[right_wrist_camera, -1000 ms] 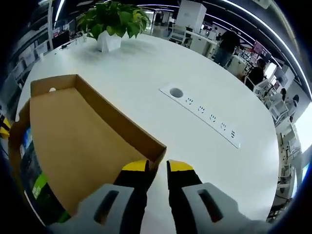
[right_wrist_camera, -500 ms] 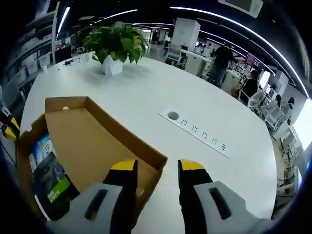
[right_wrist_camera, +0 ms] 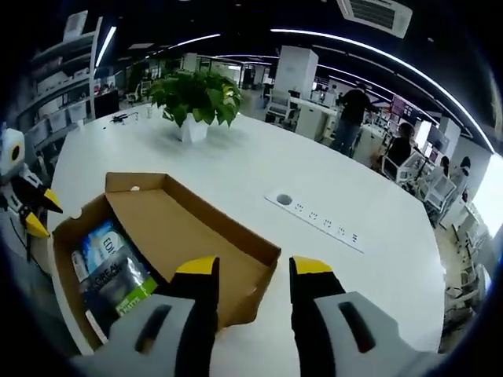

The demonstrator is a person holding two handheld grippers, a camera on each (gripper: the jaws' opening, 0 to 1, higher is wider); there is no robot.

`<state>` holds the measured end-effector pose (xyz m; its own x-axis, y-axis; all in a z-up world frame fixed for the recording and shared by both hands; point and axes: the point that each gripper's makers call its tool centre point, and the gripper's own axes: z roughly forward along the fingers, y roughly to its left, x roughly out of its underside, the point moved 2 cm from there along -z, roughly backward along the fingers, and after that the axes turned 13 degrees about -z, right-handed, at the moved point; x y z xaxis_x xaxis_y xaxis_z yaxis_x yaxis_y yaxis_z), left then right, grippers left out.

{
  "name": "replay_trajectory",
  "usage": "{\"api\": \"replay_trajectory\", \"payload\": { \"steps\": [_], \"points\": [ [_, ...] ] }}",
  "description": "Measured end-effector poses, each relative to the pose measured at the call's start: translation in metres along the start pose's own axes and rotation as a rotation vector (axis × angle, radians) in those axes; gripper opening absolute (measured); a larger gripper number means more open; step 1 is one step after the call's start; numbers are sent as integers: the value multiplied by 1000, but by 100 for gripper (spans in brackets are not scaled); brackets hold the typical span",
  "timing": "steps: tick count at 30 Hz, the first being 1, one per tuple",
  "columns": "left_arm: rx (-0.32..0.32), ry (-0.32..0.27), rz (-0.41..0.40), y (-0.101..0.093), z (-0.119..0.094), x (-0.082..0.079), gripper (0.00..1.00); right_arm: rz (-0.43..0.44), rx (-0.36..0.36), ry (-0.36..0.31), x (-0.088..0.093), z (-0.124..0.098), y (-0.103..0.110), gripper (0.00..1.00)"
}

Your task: Operate the shoe box by opening the lid, removing the specified soft item, and placing it in the target area until the item is outside and the box remains undamaged.

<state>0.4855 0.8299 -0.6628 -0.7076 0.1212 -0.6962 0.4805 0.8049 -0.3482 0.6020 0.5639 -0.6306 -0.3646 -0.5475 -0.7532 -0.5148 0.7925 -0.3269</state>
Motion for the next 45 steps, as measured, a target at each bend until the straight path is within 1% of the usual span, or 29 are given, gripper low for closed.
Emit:
{"api": "replay_trajectory", "payload": {
  "steps": [2, 4, 6, 9, 13, 15, 18, 20, 21, 25, 26, 28, 31, 32, 36, 39, 41, 42, 45],
  "points": [
    [15, 6, -7, -5, 3, 0, 36, 1, 0, -1, 2, -9, 5, 33],
    [14, 0, 0, -8, 5, -2, 37, 6, -3, -2, 4, -15, 11, 33],
    [20, 7, -7, -13, 8, -3, 38, 4, -6, 0, 7, -20, 18, 33],
    [27, 8, 10, -20, 13, -8, 38, 9, -7, 3, 10, -26, 24, 32],
    [44, 8, 50, -30, 19, -16, 35, 30, -10, 5, 14, -34, 32, 32],
    [52, 16, 58, -31, 25, -19, 35, 31, -12, 5, 15, -37, 38, 32],
    [45, 22, 64, -33, 32, -21, 38, 31, -17, 8, 17, -40, 43, 32],
    [49, 42, 57, -34, 37, -20, 40, 33, -20, 7, 18, -42, 45, 32],
    [51, 39, 65, -36, 39, -21, 41, 34, -20, 6, 18, -43, 46, 31],
    [55, 64, 52, -36, 46, -17, 42, 43, -23, 3, 19, -46, 50, 31],
    [48, 87, 39, -35, 48, -13, 42, 45, -24, 4, 20, -46, 51, 31],
    [59, 89, 16, -37, 52, -12, 41, 51, -27, 1, 21, -48, 54, 31],
    [66, 109, 12, -38, 59, -9, 39, 52, -34, 2, 23, -50, 58, 31],
    [66, 129, 4, -38, 62, -6, 38, 50, -33, 1, 24, -51, 59, 31],
    [61, 158, 9, -38, 73, -2, 33, 50, -38, 7, 27, -54, 64, 30],
    [79, 174, -15, -40, 82, -1, 31, 53, -44, 11, 30, -55, 67, 30],
    [92, 186, -31, -41, 86, 1, 30, 63, -55, -9, 29, -56, 70, 29],
    [96, 214, -60, -41, 88, 5, 30, 64, -59, -18, 29, -57, 71, 29],
    [100, 219, -85, -39, 93, 6, 29, 57, -64, -9, 34, -58, 75, 29]
  ]
}}
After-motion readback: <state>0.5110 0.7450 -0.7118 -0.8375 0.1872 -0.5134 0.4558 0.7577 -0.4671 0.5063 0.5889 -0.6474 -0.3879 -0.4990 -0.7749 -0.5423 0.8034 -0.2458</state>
